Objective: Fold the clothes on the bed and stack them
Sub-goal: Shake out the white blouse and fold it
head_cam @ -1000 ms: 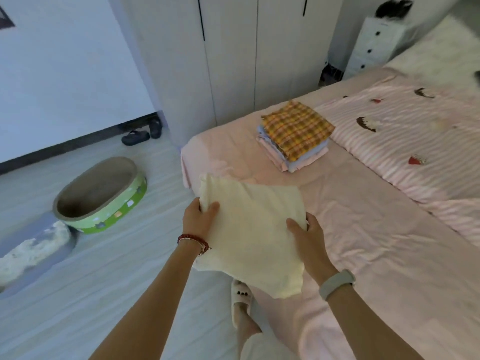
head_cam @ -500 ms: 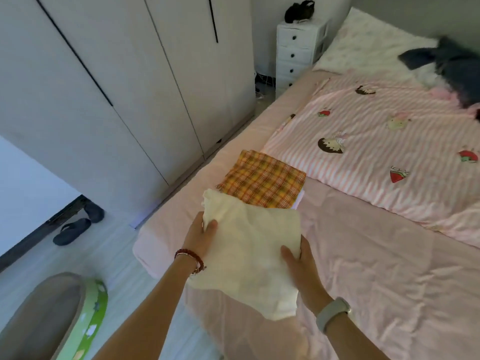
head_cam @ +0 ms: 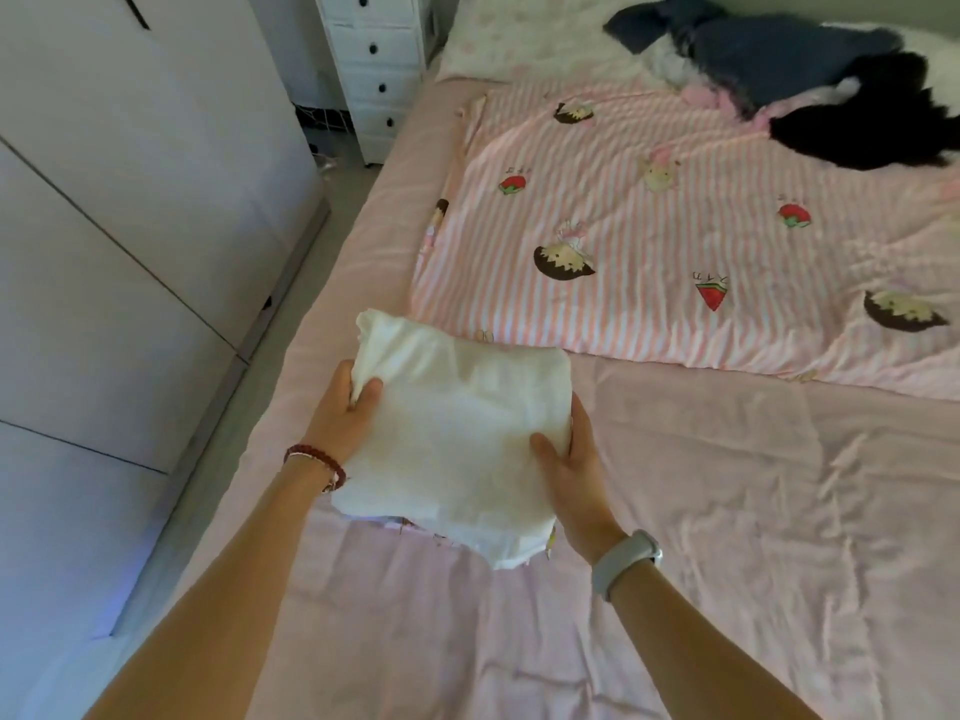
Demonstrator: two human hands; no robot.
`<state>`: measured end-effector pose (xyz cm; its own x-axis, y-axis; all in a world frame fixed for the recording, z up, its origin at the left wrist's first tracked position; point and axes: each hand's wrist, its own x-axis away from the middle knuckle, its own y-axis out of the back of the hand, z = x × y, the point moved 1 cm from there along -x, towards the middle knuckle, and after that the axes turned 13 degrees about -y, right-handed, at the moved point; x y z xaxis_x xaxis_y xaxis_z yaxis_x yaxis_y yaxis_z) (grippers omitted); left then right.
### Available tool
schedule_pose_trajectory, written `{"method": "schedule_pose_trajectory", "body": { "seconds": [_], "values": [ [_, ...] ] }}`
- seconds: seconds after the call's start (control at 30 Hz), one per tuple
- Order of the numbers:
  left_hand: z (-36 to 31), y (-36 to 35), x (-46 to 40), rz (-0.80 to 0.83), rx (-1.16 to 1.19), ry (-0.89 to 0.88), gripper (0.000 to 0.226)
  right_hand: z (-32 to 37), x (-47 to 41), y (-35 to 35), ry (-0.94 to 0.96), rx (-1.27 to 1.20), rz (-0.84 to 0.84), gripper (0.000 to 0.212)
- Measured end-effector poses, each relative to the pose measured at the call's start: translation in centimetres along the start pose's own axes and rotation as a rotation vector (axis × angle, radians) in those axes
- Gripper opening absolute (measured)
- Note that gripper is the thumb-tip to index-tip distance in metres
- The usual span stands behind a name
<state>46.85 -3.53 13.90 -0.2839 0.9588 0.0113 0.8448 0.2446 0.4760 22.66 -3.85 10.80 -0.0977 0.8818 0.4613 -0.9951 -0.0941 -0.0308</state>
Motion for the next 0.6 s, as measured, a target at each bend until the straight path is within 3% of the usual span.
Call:
{"method": "schedule_pose_trajectory", "body": {
  "seconds": [0.23, 0.4, 0.5, 0.6],
  "values": [
    [8.1, -3.2, -2.0, 0.023, 0.101, 0.284, 0.041, -4.8, -3.4, -1.2, -0.076, 0.167, -0.124, 0.064],
    [8.3, -3.6, -2.4, -0.129, 0.029, 0.108, 0.029, -6.1, -2.8, -1.0, -0.148, 0.346, -0.168, 0.065],
    [6.7, -3.8, -3.3, -0.215, 0.01, -0.073, 0.026, -5.0, -3.3, -1.3, -0.09, 0.323, -0.221, 0.063],
    [5.9, -4.0, -4.2, -0.282, 0.031, -0.096, 0.027, -3.4, -3.7, -1.7, -0.007, 0.309, -0.307, 0.062]
  ]
}}
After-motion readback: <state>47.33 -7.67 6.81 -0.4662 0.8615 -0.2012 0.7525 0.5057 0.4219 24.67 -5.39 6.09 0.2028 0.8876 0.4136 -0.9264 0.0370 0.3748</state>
